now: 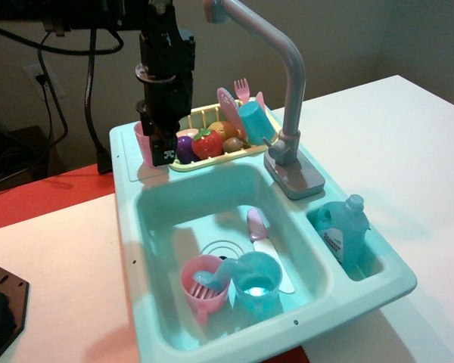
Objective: Put cup from counter to sink
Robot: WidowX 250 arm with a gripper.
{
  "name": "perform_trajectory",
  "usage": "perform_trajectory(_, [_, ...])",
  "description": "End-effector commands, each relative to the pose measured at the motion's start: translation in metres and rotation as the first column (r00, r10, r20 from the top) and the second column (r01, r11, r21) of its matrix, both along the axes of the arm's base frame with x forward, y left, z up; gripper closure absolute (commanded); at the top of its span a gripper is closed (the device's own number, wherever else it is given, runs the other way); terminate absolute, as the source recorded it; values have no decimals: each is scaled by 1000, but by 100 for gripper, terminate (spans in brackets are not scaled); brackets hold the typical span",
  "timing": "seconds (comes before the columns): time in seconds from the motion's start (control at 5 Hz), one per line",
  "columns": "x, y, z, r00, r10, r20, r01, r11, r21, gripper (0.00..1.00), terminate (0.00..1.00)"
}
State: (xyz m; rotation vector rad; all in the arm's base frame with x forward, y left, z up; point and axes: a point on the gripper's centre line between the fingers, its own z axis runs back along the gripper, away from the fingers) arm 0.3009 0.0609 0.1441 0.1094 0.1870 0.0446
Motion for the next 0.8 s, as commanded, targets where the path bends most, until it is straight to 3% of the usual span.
perform_trajectory(0.0, [-4, 2, 16, 997, 20, 72, -21, 1000, 8, 100, 0])
perform_trajectory(0.2, [-6, 3, 19, 993, 50, 105, -50, 999, -2, 100, 0])
perform_trajectory(0.6, [-2, 6, 28, 994, 43, 103, -44, 999, 13, 100, 0])
